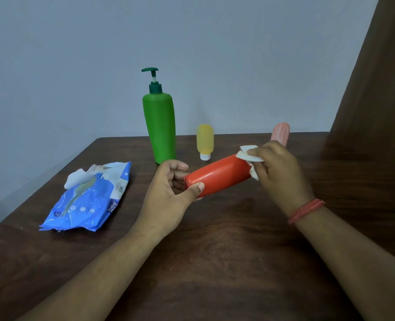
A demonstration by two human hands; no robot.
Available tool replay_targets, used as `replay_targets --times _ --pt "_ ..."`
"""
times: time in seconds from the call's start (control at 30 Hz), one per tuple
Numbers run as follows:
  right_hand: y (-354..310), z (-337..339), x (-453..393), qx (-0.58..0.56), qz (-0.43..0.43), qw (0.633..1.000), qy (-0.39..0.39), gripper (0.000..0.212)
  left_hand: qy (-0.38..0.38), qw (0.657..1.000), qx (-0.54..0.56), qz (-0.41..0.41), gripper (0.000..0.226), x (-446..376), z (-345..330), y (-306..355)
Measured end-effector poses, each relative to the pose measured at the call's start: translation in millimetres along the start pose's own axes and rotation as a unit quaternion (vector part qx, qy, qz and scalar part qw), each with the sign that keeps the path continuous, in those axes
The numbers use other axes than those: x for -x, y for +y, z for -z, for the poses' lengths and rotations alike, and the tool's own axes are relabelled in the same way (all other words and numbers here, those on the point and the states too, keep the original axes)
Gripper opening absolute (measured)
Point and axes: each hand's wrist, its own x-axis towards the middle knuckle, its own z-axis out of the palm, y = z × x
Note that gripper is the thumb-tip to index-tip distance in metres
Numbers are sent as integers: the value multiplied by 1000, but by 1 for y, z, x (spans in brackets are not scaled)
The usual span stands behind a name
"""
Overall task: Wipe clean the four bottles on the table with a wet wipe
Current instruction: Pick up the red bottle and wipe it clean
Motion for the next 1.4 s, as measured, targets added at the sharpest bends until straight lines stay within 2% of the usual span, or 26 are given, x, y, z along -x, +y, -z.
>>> replay_targets --times 0.1,0.2,0.37,0.57,0.7,0.83,0.93,1.0,1.07,1.2,1.33,1.4 --pt "8 -3 -1 -21 -58 998 26 26 -7 1000 24 -2 42 0 -1 -1" --pt "5 -5 0 -40 -56 998 6 25 -6 1000 18 -6 43 0 1 -2" --pt "-31 -3 7 -18 89 994 -59 31 -8 997 -60 -37 43 3 1 4" --pt "-68 -6 16 9 215 972 -94 37 -25 995 -49 -85 49 7 -9 8" --pt "-48 -2 10 46 169 982 -75 33 -11 994 -73 -83 55 7 -6 6" --pt "-3 3 -1 81 47 994 -57 35 8 996 -56 -66 51 3 1 6" --pt "13 5 -7 51 -40 997 -34 37 17 998 -30 -57 50 0 3 7" --pt "8 3 -5 11 -32 999 -23 37 16 999 -10 -49 49 0 3 5" --pt "-5 2 -1 -16 15 1000 -22 35 15 999 16 -36 49 -1 4 3" --pt "-23 -2 6 6 83 995 -55 34 14 996 90 -9 47 -2 3 0" --pt "-5 3 0 -11 13 1000 -6 30 26 986 166 18 42 -4 1 -2" --pt "-8 4 2 -15 7 1000 8 29 35 980 196 28 39 -5 0 -2"
